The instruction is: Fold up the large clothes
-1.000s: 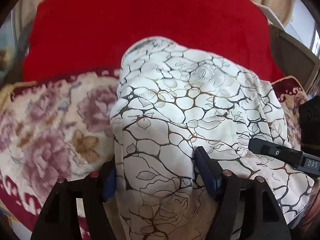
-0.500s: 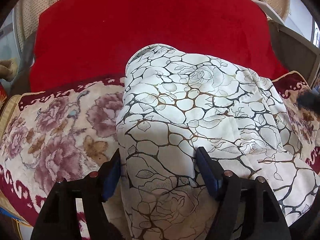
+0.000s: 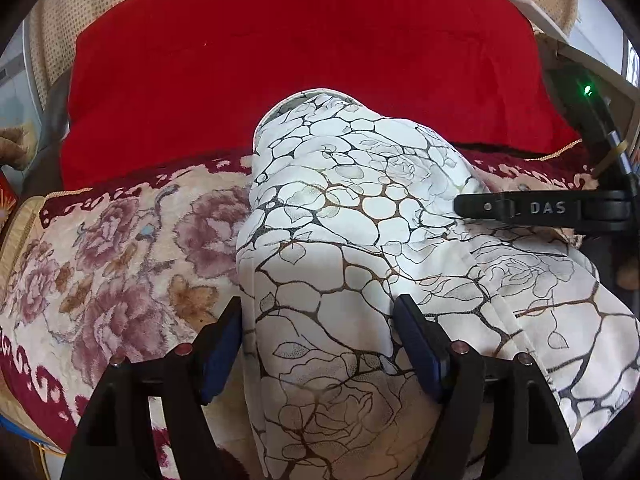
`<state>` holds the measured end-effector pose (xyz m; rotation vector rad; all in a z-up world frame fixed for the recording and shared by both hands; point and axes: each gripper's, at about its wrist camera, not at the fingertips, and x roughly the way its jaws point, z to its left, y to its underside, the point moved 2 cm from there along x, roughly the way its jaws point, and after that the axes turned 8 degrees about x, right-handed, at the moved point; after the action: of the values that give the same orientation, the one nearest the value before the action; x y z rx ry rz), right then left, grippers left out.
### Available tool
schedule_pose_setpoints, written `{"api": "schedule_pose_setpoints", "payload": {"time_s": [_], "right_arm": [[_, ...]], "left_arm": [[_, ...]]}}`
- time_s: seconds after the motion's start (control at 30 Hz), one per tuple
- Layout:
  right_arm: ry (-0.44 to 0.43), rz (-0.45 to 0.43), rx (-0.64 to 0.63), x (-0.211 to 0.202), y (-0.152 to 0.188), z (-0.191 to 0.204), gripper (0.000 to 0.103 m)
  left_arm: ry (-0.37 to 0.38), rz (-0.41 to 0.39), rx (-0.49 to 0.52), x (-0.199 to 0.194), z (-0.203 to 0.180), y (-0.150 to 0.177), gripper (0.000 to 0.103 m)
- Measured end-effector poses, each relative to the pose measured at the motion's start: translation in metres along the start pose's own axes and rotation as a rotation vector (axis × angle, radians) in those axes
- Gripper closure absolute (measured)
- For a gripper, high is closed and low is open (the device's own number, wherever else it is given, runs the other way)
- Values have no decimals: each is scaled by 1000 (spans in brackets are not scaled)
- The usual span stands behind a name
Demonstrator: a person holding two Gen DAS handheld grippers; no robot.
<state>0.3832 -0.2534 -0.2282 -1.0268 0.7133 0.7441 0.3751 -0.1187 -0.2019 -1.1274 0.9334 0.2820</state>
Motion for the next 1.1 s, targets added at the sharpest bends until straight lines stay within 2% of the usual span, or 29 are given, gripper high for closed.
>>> {"api": "schedule_pose_setpoints", "payload": {"time_s": [0.13,0.27,0.37,0.4,0.47,0.53,0.6,0.63,0.7,0.77,0.87,1.1], "right_arm": [[60,-9,-14,-29,7,11,47],[42,-125,-81,-94,32,27,45],[83,-227,-138,-148,56,35,44],[85,-256,-136,-166,67,38,38],[92,-312,-123,-194,83,43,25],[109,-380,-93,-222,107,46,25],[141,-414,-106,-242,127,51,25],[154,-419,-111,-249,134,53,25],[155,-434,-74,-260,148,56,25],[146,-414,-60,-267,158,60,25],[129,-426,-18,-284,174,63,25],[116,-452,-62,-316,200,91,25]], "left_arm": [[-12,-4,-9,-5,4,1,25],[-77,-22,31,-24,0,1,25],[-204,-30,46,-51,-5,-2,25],[-246,-53,43,-66,-7,-3,24],[-306,-109,41,-100,-14,1,13],[-377,-157,24,-132,-19,10,6],[-454,-222,16,-170,-26,22,4],[-470,-242,10,-184,-27,26,4],[-458,-273,-18,-216,-28,34,4],[-433,-291,-39,-238,-24,36,4],[-439,-317,-69,-272,-26,45,4],[-410,-398,-61,-331,-40,59,4]]}}
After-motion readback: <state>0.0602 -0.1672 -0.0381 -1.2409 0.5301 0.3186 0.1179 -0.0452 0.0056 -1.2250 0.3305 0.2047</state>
